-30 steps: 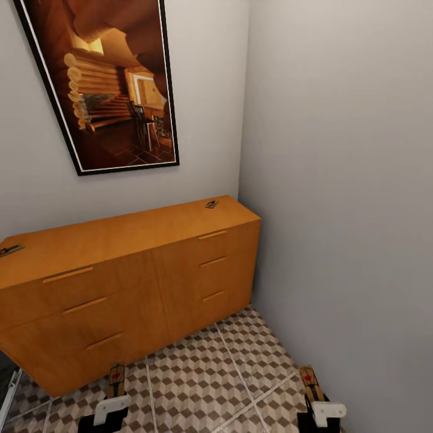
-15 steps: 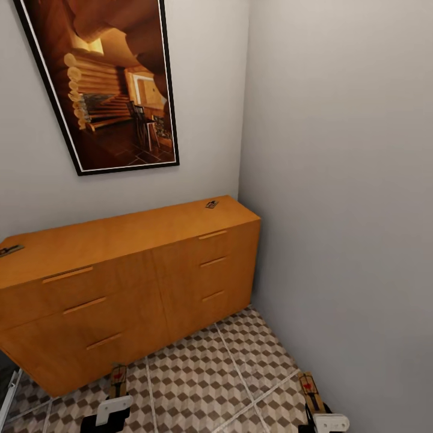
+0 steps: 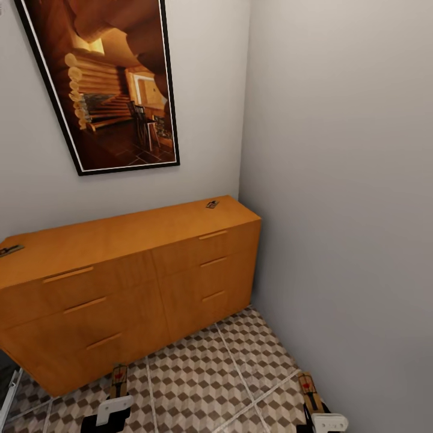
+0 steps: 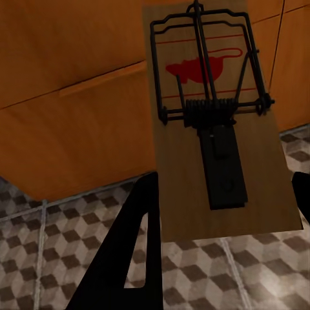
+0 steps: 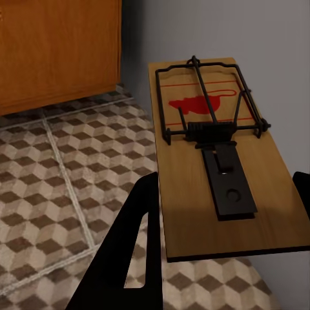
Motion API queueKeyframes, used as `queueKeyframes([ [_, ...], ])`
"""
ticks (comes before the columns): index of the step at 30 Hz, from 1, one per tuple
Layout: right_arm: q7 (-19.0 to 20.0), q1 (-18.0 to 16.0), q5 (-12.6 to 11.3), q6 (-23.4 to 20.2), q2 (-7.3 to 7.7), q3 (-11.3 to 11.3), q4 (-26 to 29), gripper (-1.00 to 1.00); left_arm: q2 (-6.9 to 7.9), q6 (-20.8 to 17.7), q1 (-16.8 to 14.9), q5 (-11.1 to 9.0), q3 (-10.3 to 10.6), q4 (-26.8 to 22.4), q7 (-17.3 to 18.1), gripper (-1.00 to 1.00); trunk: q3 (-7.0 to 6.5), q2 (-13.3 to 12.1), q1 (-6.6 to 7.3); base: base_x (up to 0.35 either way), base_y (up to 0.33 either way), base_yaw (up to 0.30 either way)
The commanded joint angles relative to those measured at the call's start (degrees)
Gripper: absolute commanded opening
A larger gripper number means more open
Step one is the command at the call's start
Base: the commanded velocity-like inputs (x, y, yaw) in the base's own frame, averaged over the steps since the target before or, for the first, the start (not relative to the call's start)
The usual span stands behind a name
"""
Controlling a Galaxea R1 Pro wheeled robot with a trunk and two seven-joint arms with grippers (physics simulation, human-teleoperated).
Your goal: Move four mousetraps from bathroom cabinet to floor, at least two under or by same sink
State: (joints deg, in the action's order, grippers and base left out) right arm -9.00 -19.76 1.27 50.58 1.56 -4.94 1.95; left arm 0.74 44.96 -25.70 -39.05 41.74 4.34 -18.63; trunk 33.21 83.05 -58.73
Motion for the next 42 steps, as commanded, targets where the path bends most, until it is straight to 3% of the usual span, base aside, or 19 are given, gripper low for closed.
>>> queueKeyframes([
  [1, -0.5, 0.0, 0.0, 0.1, -0.03, -0.4, 0.0, -1.0, -0.03, 0.0, 0.0, 0.4, 0.4, 0.1, -0.6, -1.0, 0.06, 0.0, 0.0, -0.024, 0.0, 0.118],
  [33, -0.7, 0.0, 0.0, -0.1, -0.2, -0.4, 0.0, -1.0, -0.12, 0.0, 0.0, 0.5, 0.4, 0.1, -0.5, -1.0, 1.21, 0.0, 0.0, -0.308, 0.0, 0.272],
  [42, -0.7, 0.0, 0.0, -0.1, -0.24, -0.4, 0.0, -1.0, -0.17, 0.0, 0.0, 0.5, 0.4, 0.1, -0.5, -1.0, 1.53, 0.0, 0.0, -0.089, 0.0, 0.282],
])
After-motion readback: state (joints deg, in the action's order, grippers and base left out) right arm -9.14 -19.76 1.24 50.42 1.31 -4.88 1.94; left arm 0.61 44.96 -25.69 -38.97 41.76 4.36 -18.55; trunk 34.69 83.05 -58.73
